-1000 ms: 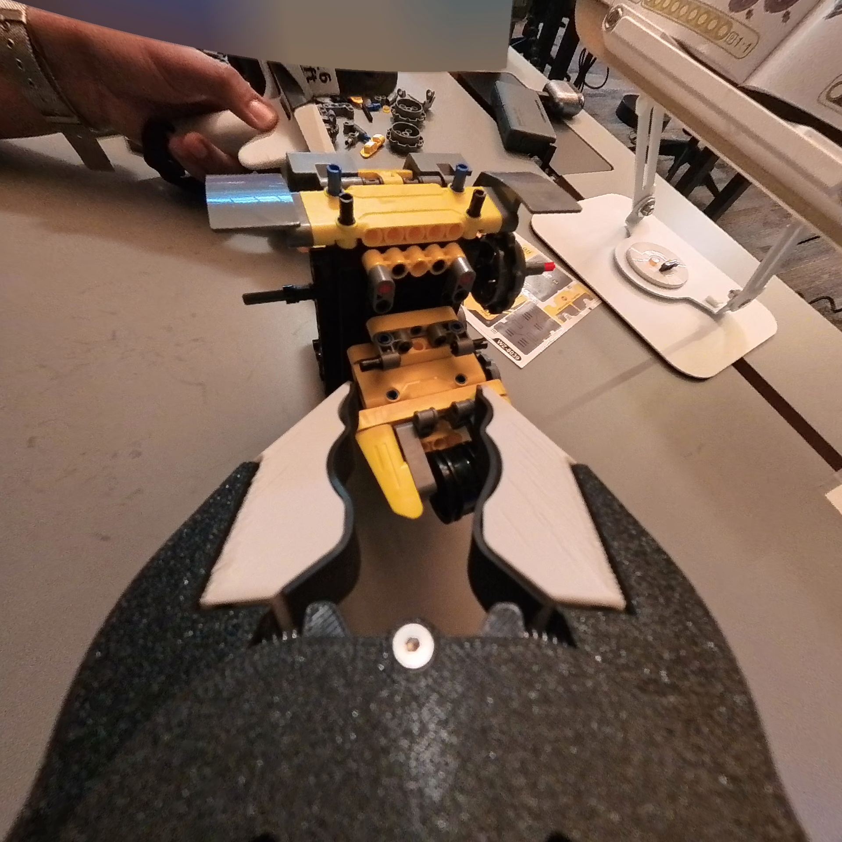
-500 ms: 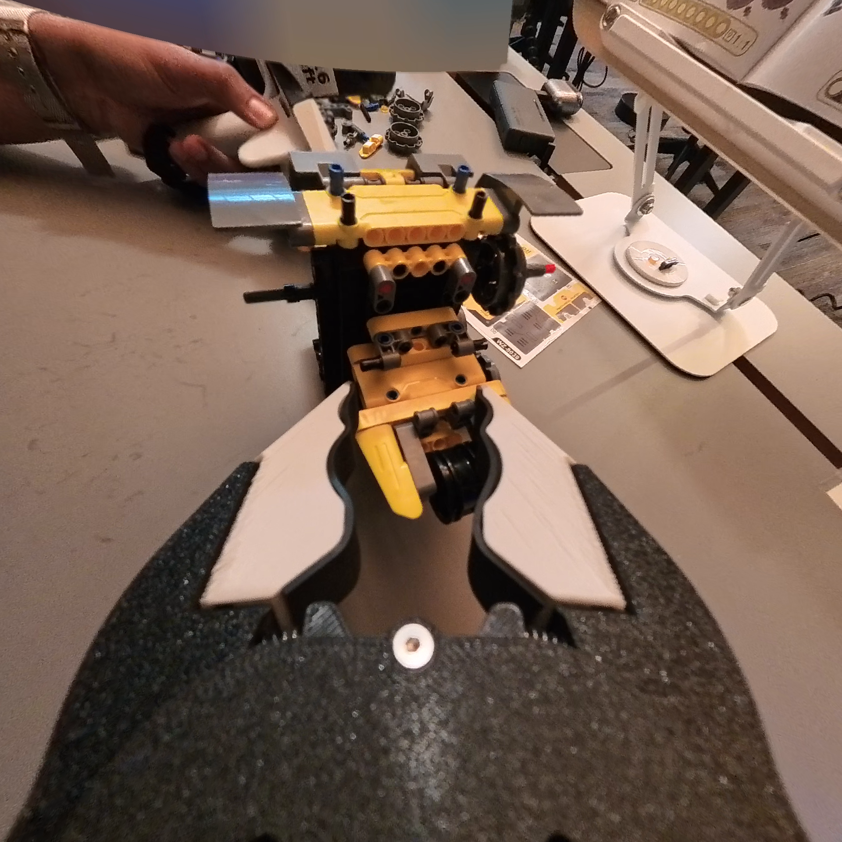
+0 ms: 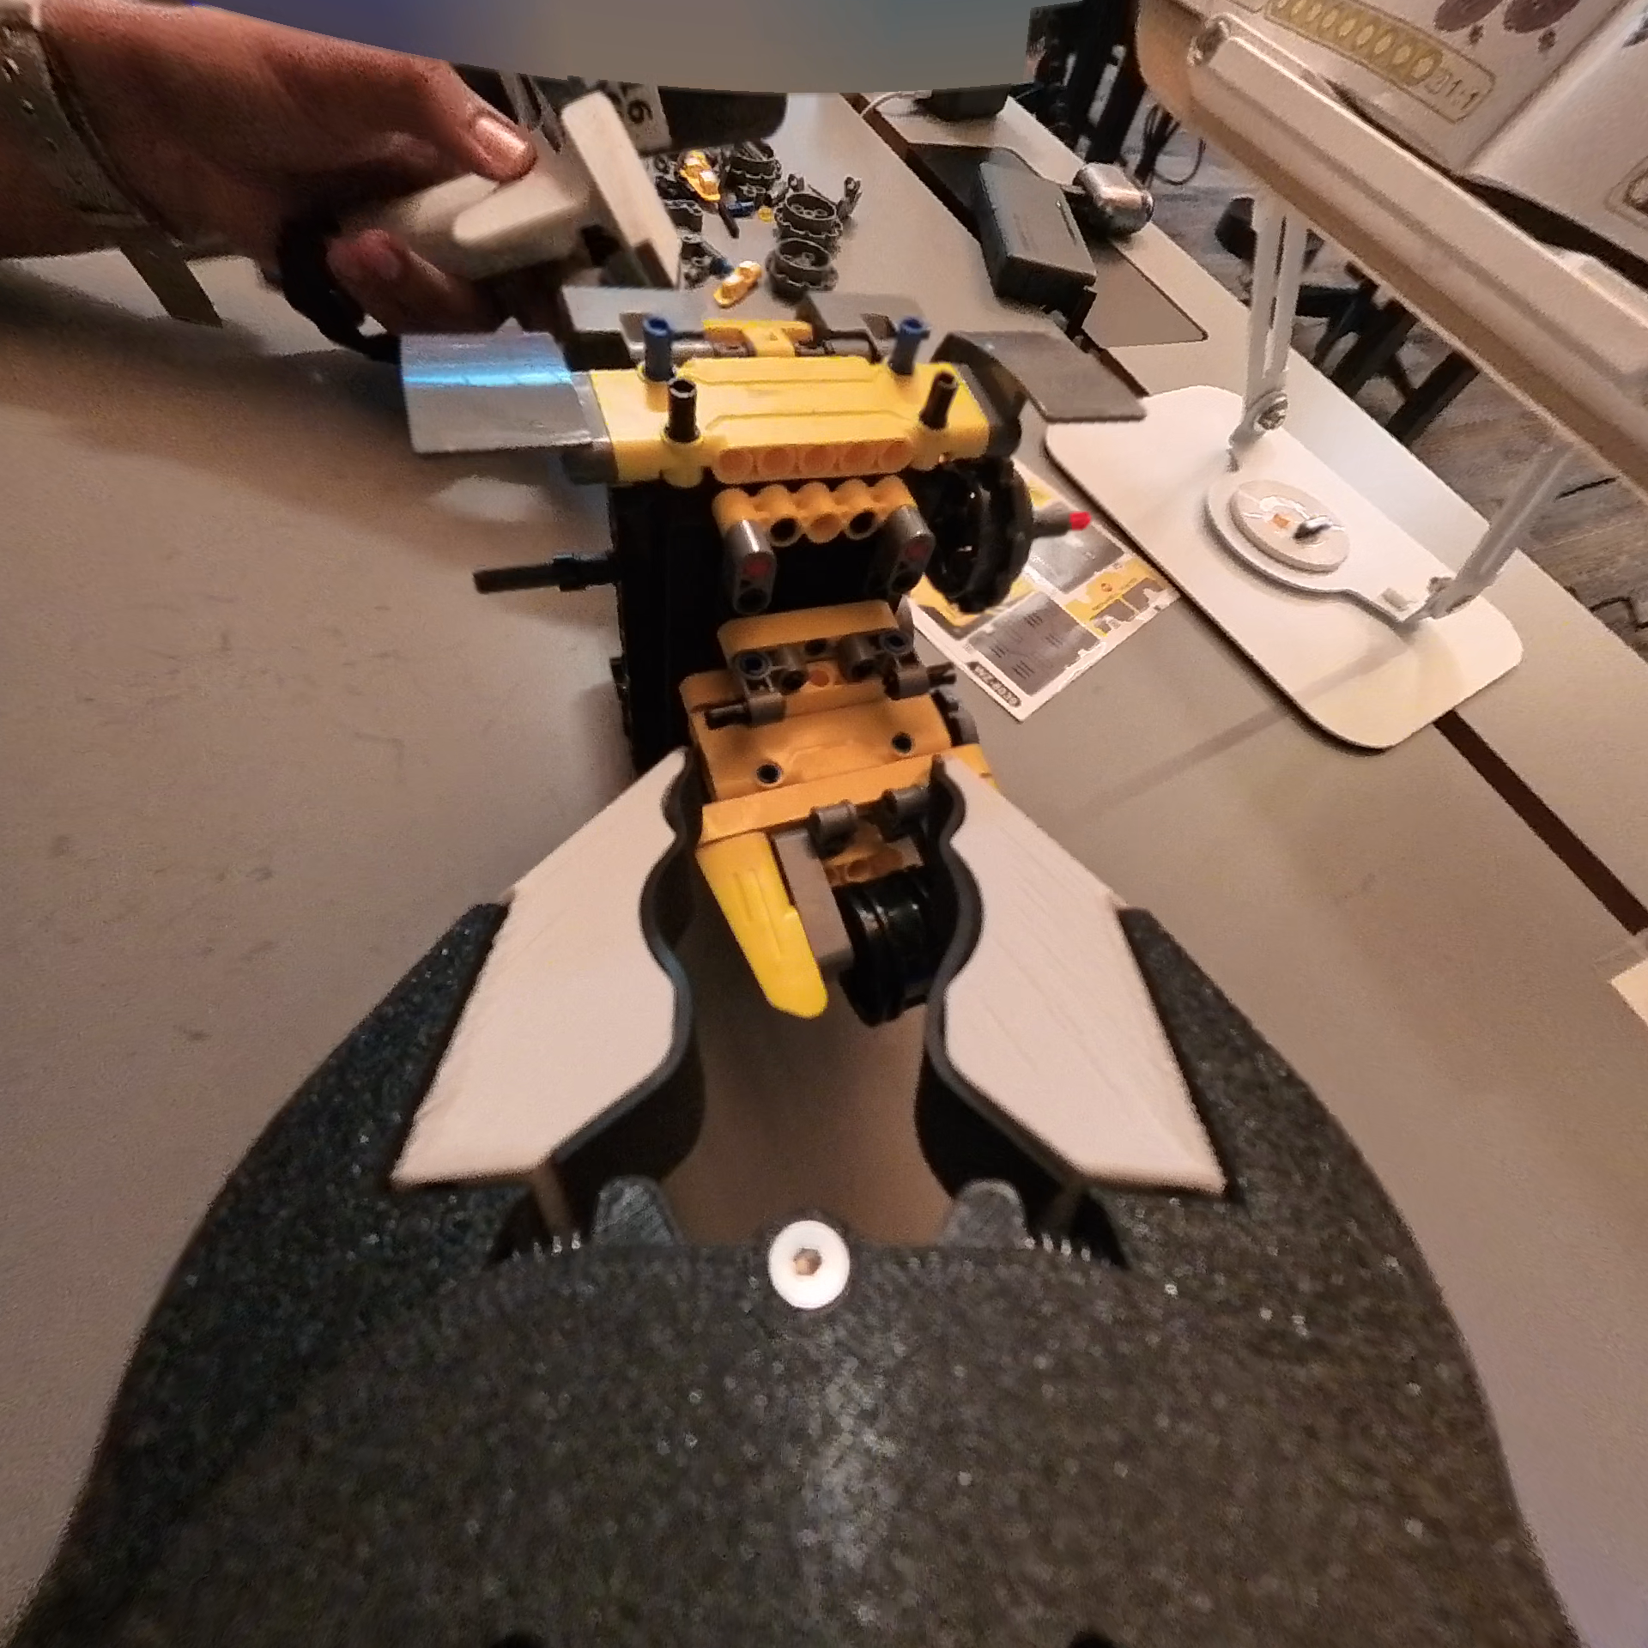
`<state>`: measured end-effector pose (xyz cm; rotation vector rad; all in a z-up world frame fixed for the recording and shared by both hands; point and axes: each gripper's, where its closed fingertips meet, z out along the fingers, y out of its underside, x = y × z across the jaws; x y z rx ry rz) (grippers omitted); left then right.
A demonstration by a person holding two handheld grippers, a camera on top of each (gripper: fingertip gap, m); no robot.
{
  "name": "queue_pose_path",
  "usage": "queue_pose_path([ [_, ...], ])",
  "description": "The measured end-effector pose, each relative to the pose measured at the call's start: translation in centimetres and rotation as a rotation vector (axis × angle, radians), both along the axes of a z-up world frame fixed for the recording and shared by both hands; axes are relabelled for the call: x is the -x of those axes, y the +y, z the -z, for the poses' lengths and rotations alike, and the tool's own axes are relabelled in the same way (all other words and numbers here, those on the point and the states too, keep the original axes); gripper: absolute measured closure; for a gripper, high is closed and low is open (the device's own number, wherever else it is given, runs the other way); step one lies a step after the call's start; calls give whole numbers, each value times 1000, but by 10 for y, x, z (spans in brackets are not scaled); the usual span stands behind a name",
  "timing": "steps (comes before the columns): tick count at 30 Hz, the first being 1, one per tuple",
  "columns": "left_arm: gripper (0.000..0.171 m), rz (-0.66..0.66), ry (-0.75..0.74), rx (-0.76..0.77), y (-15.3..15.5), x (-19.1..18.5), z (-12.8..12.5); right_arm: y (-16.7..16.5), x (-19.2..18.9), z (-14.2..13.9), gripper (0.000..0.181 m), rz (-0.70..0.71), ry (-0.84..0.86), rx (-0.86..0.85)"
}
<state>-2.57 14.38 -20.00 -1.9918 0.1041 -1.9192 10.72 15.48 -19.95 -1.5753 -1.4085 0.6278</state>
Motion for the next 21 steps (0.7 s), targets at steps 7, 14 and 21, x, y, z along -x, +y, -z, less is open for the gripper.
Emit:
queue_pose_path([
  [7,138,56,81,-39,-10,-19,5,0,-1,0,131,-26,-4,-24],
  [14,137,137,110,-15,-25,-29,8,19,-11,3,130,73,-36,-61],
  [21,137,296,45,-3,-55,-62,1,46,-26,17,122,229,-152,-147],
])
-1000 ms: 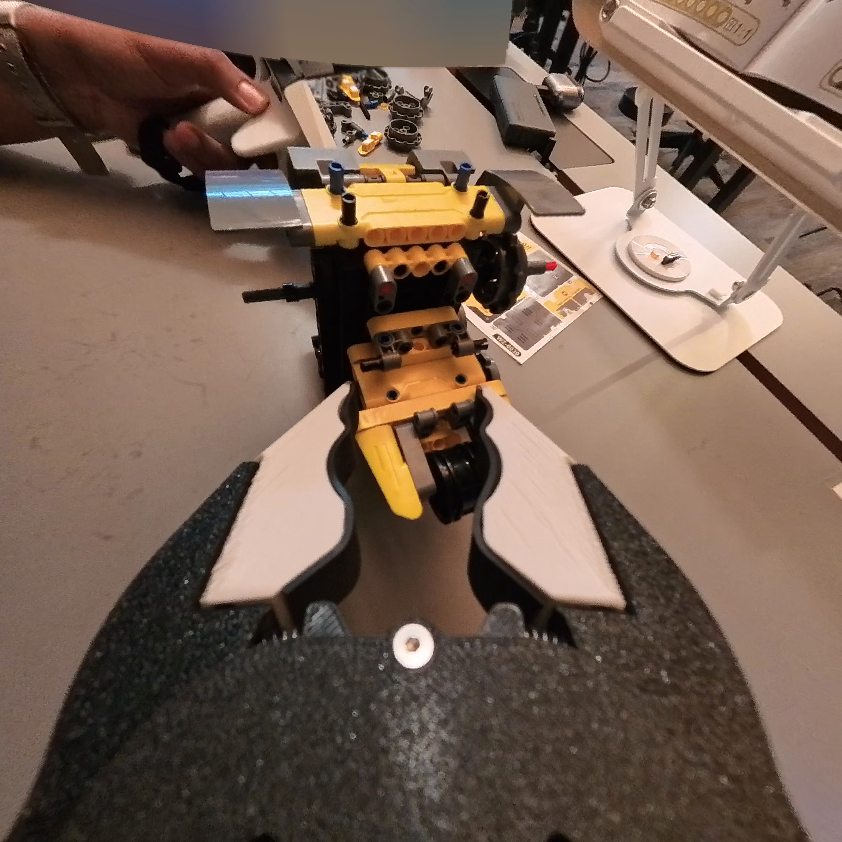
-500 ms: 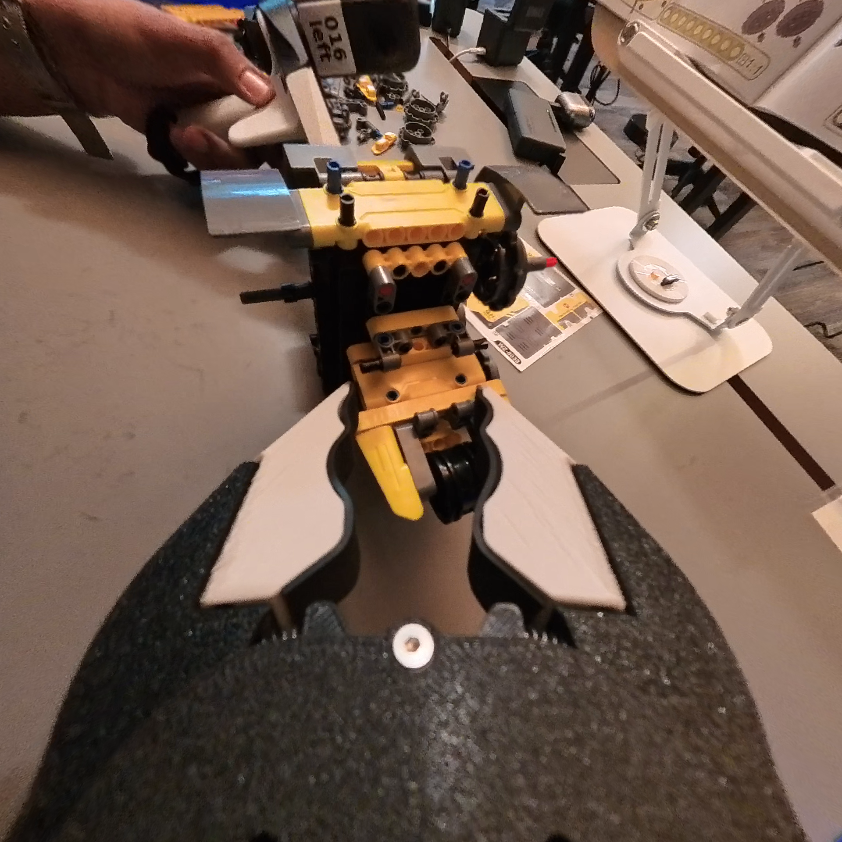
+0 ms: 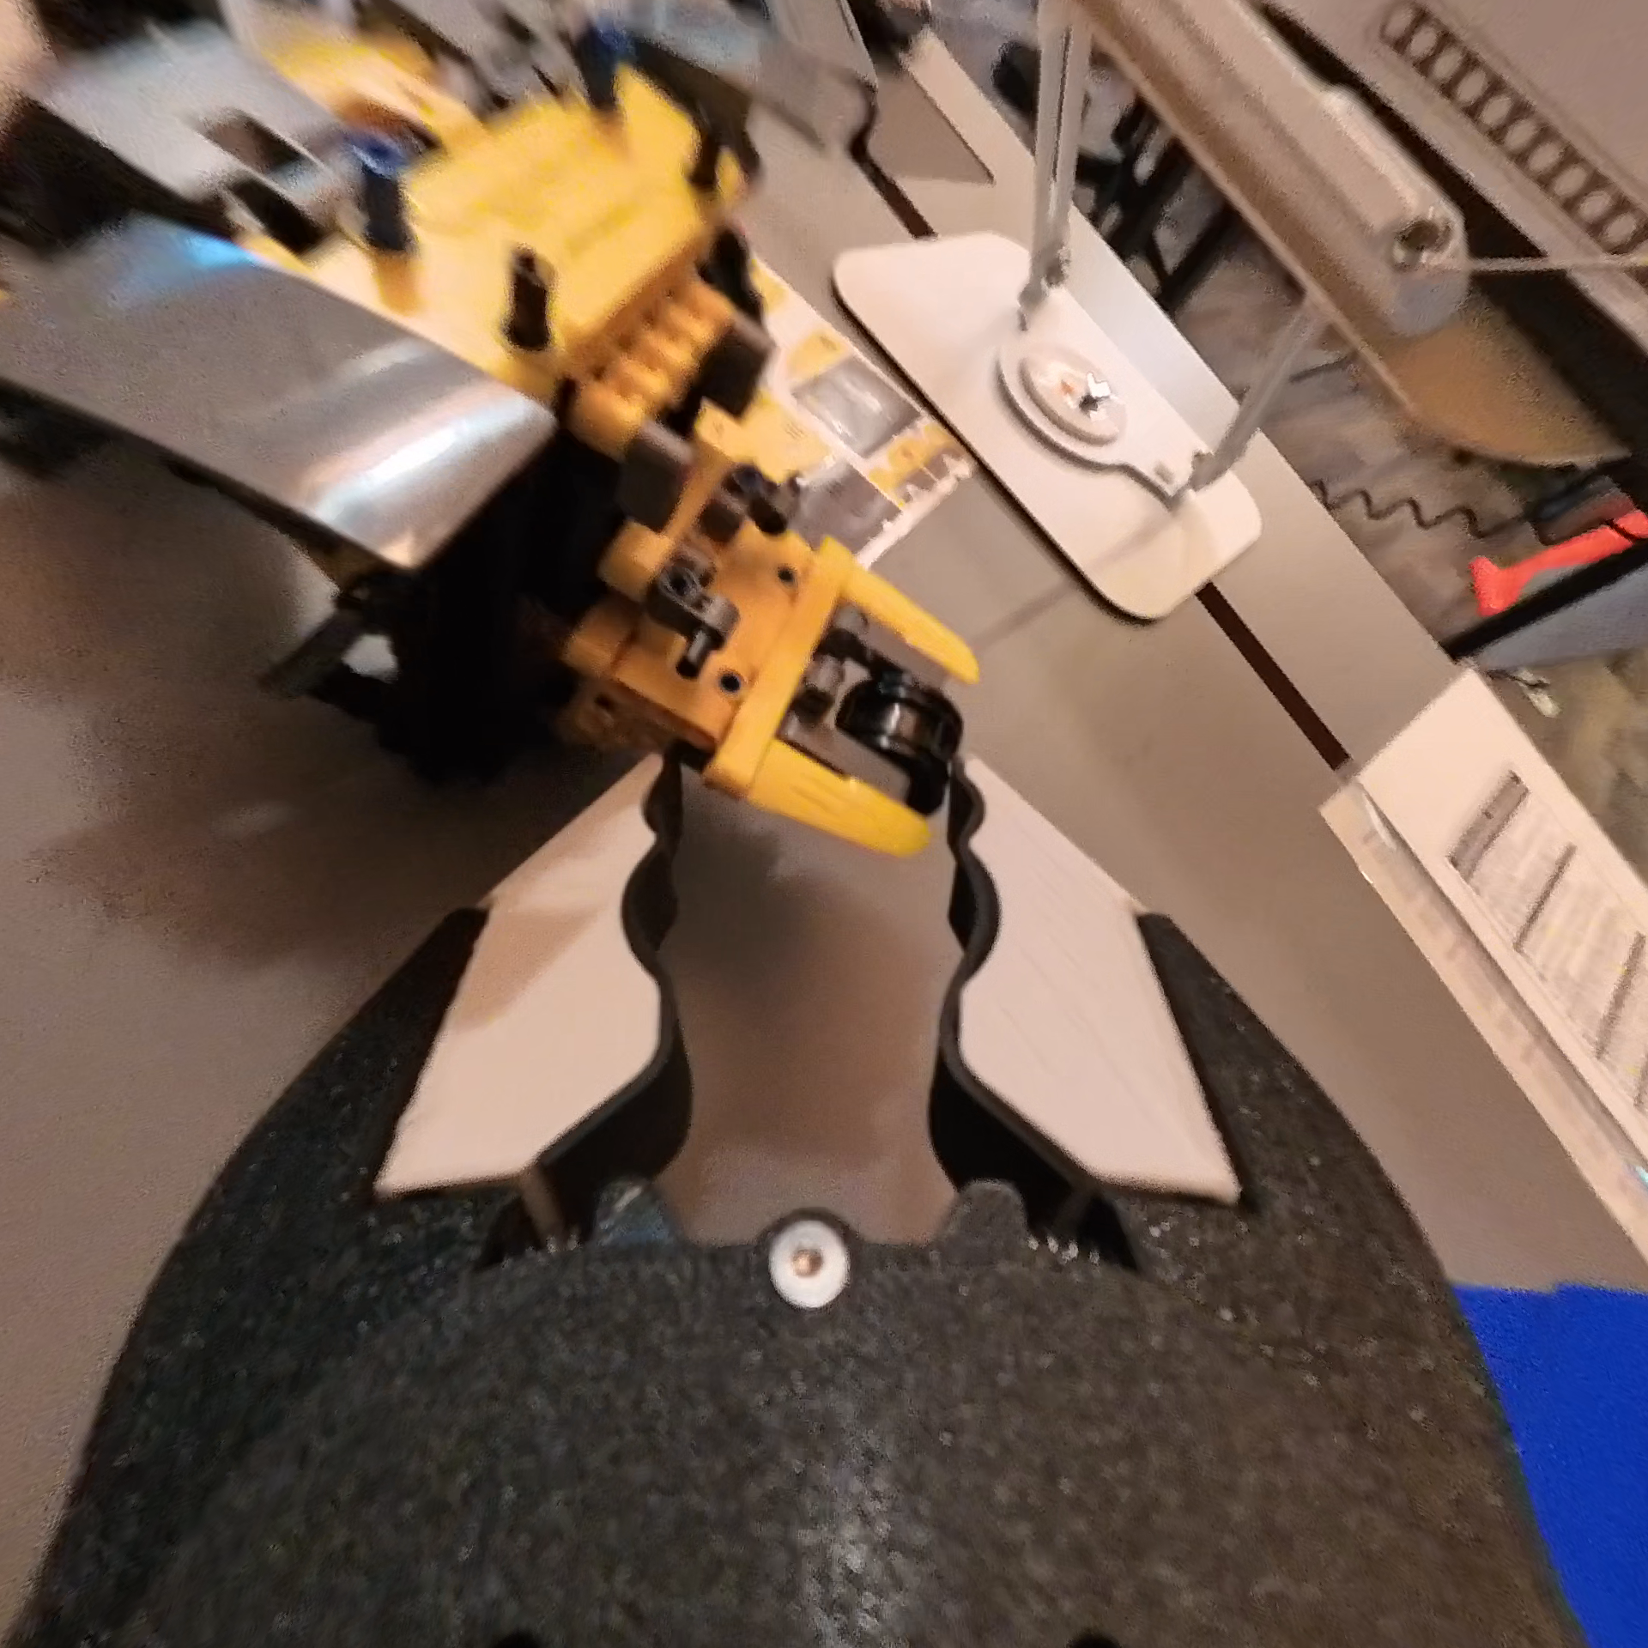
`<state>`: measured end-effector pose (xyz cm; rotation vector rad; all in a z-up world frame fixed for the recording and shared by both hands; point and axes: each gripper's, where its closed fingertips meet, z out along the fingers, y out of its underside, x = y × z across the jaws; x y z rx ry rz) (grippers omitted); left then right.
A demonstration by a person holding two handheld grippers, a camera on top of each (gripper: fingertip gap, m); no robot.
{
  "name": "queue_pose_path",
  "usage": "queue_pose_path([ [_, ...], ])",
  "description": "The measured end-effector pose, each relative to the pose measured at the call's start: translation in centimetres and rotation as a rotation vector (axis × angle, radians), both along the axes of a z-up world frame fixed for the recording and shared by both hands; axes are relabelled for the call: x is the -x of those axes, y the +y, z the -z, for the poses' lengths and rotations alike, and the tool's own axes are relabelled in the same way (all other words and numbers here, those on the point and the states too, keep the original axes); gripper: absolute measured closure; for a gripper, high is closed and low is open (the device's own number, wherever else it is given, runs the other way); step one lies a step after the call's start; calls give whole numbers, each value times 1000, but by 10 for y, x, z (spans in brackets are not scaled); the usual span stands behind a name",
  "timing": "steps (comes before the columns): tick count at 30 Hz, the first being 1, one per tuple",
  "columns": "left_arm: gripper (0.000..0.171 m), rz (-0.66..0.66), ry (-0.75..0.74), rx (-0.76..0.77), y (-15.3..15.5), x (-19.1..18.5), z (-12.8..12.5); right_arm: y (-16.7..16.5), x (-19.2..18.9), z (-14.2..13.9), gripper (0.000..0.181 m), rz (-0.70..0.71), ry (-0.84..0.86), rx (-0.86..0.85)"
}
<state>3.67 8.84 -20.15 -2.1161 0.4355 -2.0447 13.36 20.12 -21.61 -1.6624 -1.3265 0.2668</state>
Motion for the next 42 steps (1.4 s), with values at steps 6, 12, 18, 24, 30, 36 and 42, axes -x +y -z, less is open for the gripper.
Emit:
queue_pose_path([
  [6,138,36,-7,22,-8,-12,6,7,-10,20,119,55,-131,-4],
  [12,135,-7,-4,8,1,-2,2,14,-22,9,119,128,-110,7],
  [18,123,28,-3,2,-9,-13,3,26,-54,-27,121,280,-94,-85],
  [24,121,50,-54,36,-25,-34,7,-19,-50,-74,126,266,82,-95],
  [30,129,47,-72,19,-34,-46,5,-109,22,-74,128,-44,250,247],
  [36,129,-12,-4,-65,-28,-40,9,-122,54,-55,130,-68,102,174],
  [42,136,-56,-11,-98,-24,-35,7,-107,62,-76,117,4,-42,-119],
])
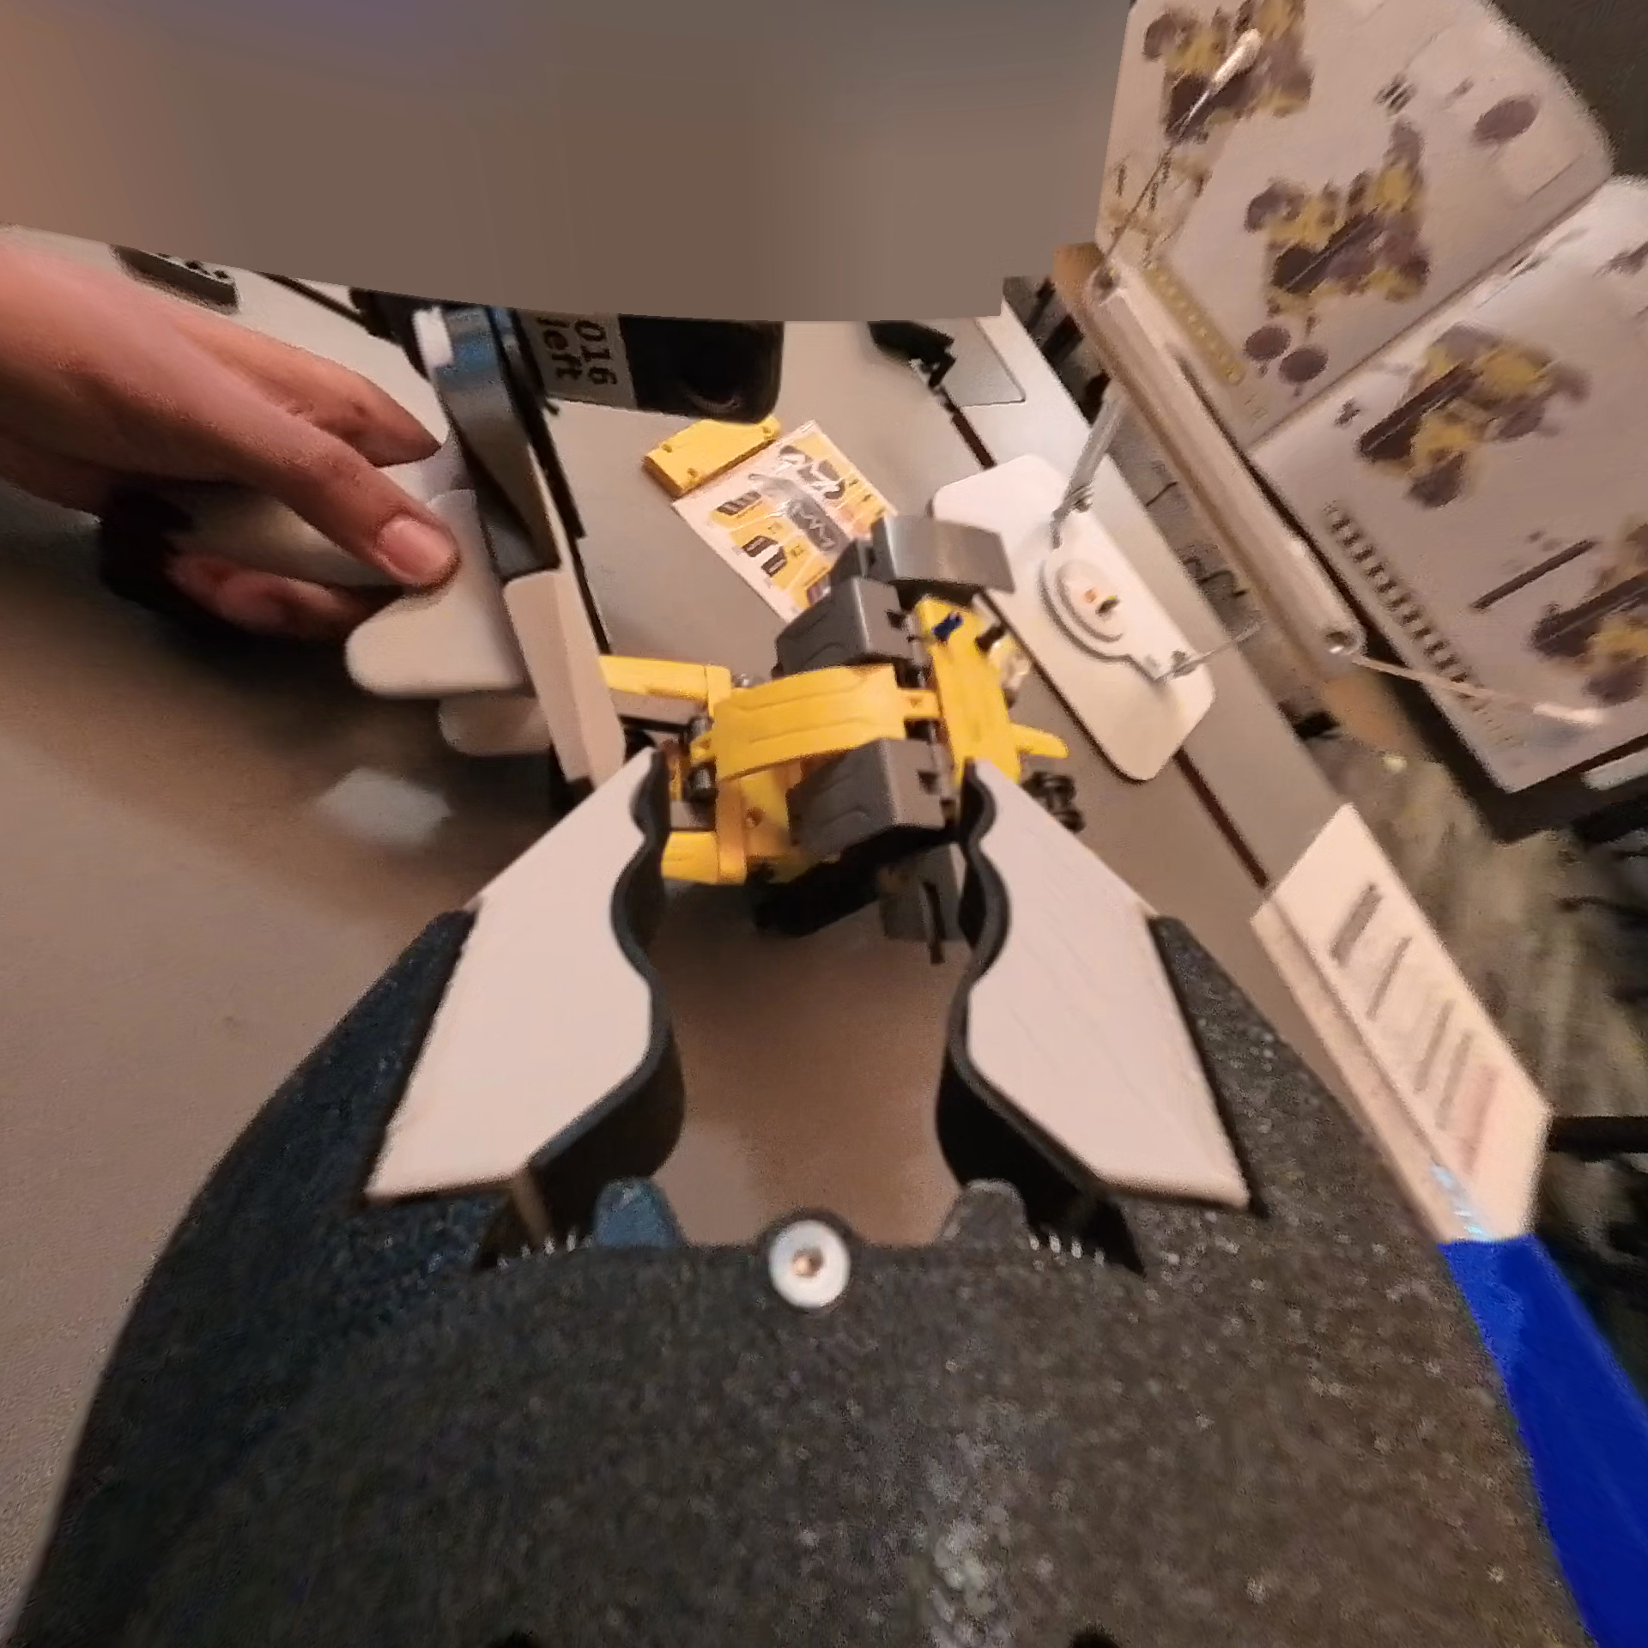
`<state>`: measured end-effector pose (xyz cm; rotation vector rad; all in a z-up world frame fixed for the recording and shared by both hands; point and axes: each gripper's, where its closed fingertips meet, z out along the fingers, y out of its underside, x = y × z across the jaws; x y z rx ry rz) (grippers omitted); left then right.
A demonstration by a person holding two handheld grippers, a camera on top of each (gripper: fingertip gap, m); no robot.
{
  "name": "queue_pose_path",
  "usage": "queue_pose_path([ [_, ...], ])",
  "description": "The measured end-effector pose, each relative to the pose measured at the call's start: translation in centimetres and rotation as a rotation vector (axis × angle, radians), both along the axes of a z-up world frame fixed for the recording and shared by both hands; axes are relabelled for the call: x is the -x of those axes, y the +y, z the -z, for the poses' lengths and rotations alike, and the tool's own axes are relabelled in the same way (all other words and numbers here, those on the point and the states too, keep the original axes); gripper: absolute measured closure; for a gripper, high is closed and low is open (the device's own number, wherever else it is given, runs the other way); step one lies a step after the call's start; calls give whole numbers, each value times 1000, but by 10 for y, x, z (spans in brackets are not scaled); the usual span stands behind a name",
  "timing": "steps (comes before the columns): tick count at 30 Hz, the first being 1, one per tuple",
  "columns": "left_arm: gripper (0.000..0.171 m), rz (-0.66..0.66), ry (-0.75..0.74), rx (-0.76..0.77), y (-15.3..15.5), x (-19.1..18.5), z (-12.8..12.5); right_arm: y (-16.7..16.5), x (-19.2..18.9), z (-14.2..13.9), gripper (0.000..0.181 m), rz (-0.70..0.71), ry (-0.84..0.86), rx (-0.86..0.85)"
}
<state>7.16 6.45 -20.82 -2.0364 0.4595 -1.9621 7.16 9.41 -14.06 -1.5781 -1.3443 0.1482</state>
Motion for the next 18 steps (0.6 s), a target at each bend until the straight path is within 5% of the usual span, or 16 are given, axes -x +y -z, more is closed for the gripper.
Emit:
queue_pose_path([
  [8,137,1,26,-20,-3,-5,2,37,-4,10,72,144,-246,-152],
  [18,137,-48,31,-17,-2,-7,3,31,12,13,73,97,-318,-84],
])
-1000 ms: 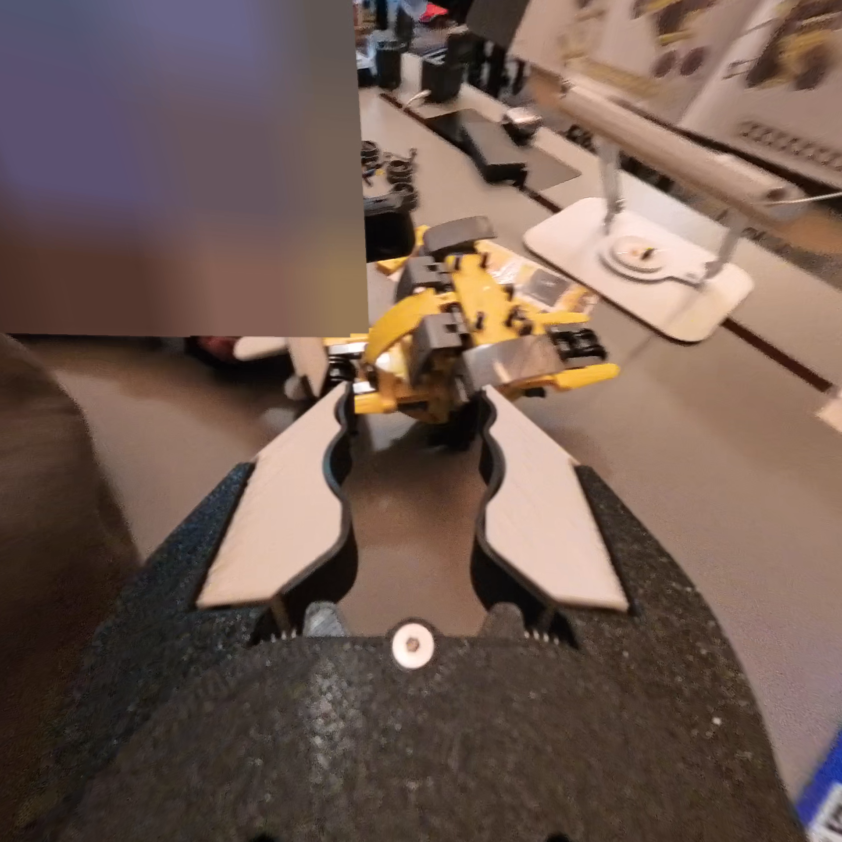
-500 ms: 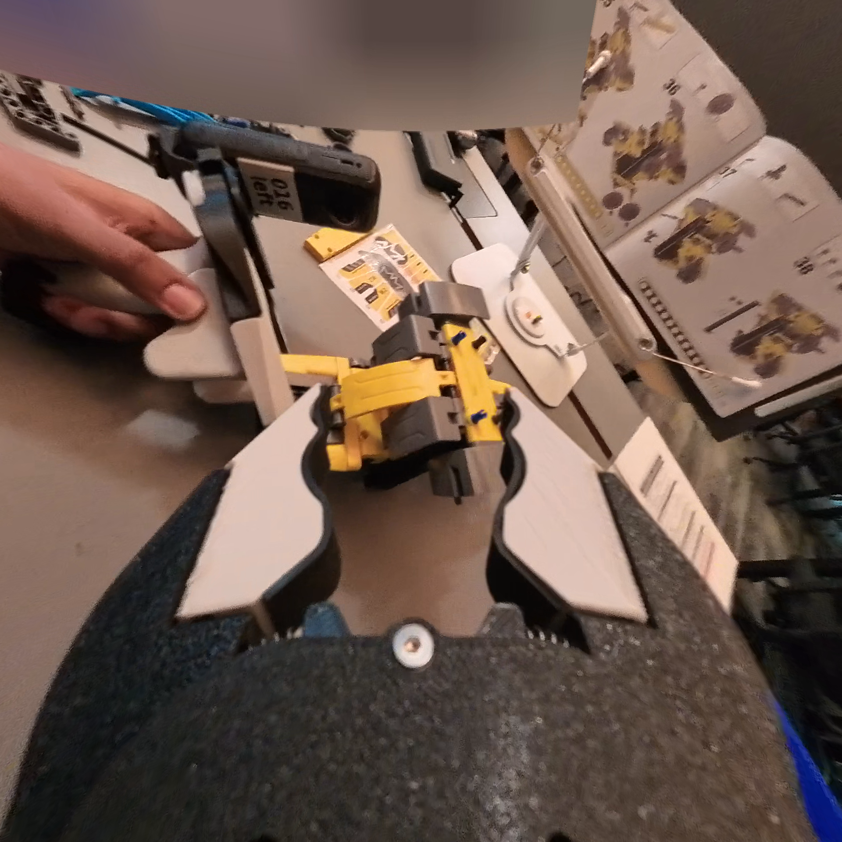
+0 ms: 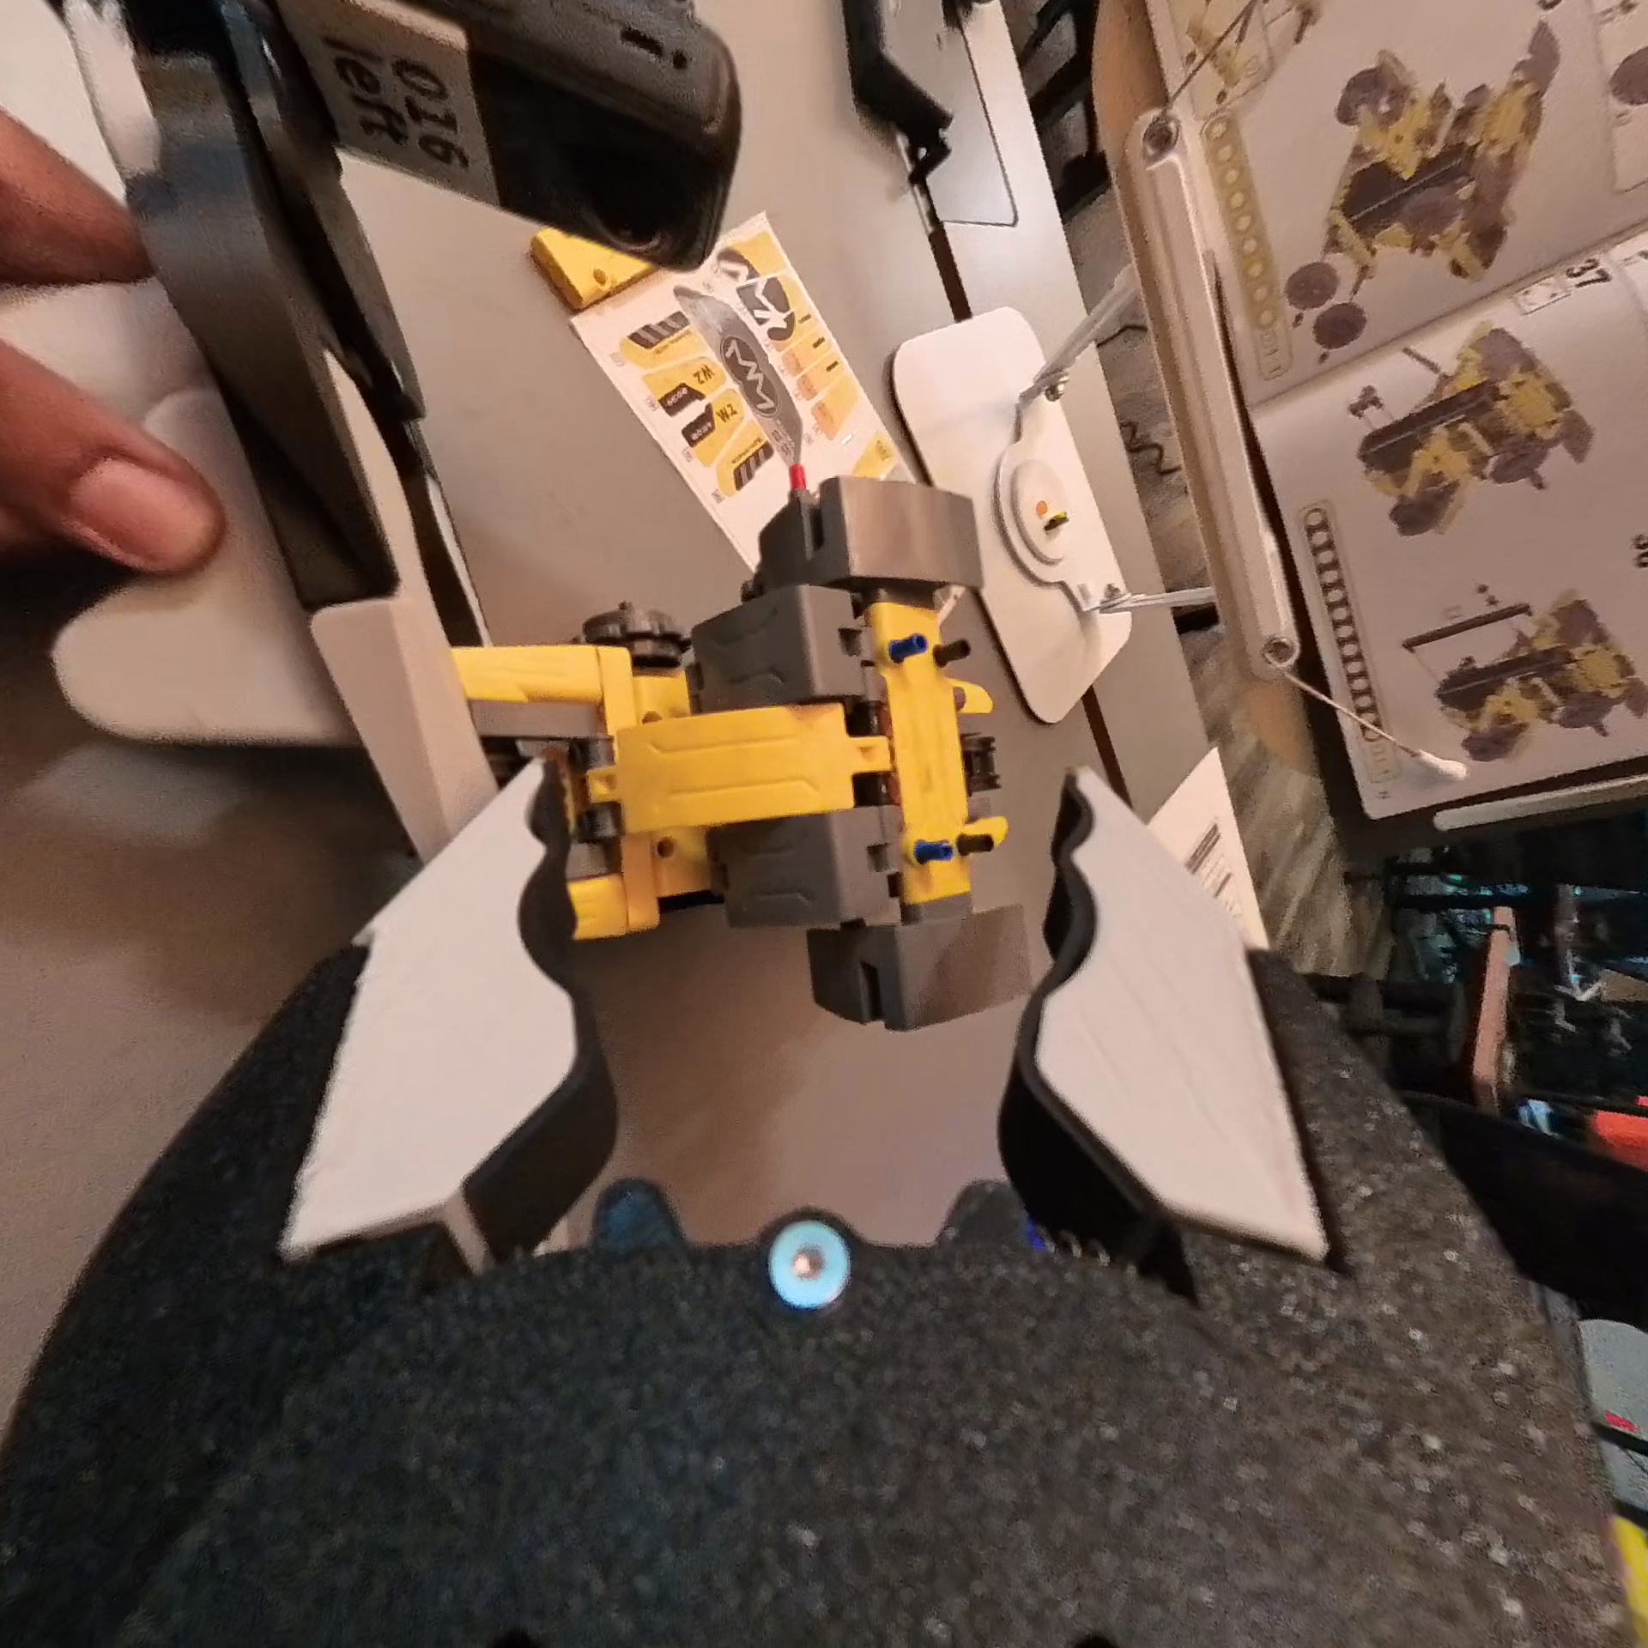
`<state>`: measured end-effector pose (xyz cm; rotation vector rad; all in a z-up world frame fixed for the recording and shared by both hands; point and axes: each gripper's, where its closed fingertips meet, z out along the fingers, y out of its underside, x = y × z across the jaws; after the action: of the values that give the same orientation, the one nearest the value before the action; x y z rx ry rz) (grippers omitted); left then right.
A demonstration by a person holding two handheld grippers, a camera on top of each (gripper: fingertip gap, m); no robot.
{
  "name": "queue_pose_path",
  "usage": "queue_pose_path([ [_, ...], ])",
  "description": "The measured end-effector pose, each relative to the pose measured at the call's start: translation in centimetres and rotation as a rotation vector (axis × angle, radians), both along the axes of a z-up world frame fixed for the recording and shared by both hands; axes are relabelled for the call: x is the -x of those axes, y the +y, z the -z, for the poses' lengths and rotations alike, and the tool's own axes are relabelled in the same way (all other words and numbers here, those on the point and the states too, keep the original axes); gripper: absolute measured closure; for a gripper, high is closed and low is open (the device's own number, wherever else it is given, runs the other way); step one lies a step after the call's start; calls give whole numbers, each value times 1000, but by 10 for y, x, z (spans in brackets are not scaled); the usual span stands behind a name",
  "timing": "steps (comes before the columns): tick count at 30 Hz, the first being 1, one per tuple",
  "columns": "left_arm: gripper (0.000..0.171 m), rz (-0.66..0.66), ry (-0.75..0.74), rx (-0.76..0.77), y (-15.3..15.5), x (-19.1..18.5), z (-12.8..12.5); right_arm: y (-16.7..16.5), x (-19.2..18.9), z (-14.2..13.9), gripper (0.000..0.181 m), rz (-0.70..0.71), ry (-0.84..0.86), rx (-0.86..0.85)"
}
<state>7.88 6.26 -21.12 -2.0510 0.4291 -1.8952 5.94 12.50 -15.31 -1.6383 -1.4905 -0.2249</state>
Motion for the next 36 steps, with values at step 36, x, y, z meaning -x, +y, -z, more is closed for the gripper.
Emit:
queue_pose_path([
  [36,138,-8,36,-58,-2,-2,1,16,-11,42,67,70,-144,362],
])
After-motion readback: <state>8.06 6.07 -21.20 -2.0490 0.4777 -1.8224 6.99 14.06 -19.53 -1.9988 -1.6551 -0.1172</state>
